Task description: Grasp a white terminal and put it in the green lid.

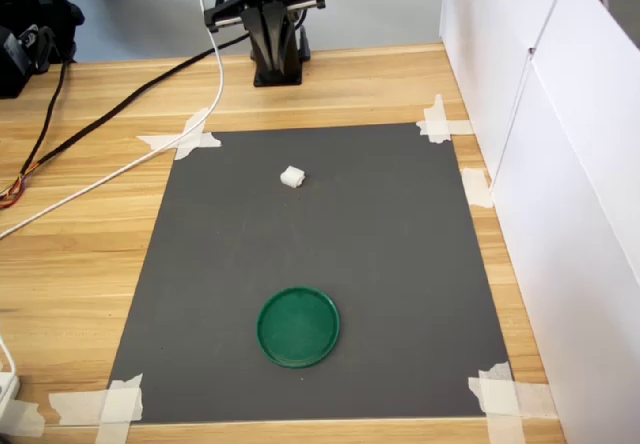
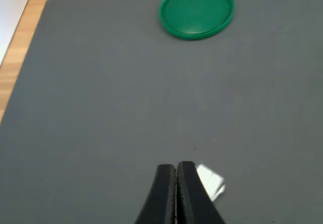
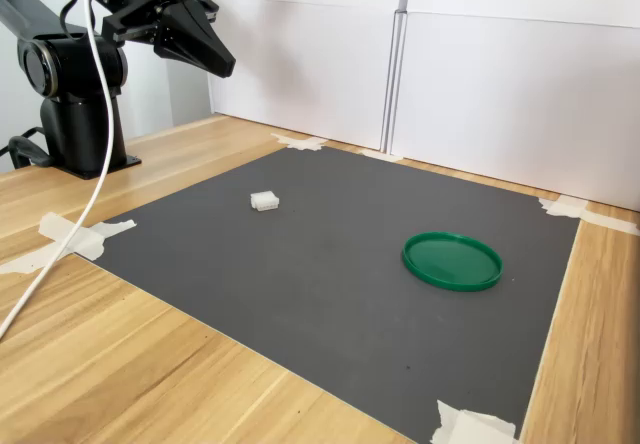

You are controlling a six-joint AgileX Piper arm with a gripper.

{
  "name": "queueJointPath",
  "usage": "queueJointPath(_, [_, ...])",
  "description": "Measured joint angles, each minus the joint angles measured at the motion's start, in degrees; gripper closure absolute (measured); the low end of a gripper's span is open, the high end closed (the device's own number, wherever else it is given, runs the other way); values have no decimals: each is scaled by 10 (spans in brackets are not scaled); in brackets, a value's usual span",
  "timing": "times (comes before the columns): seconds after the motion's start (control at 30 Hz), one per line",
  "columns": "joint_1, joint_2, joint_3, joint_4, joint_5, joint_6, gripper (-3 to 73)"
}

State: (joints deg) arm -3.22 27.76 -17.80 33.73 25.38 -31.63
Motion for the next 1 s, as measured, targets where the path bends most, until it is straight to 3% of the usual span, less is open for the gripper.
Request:
queueJointPath(0.3, [0, 140, -121, -32, 139, -7, 717])
queueJointPath(0.57, [0, 195, -174, -94, 192, -9, 717])
queueJointPath(1.0, [0, 292, -251, -228, 257, 17, 717])
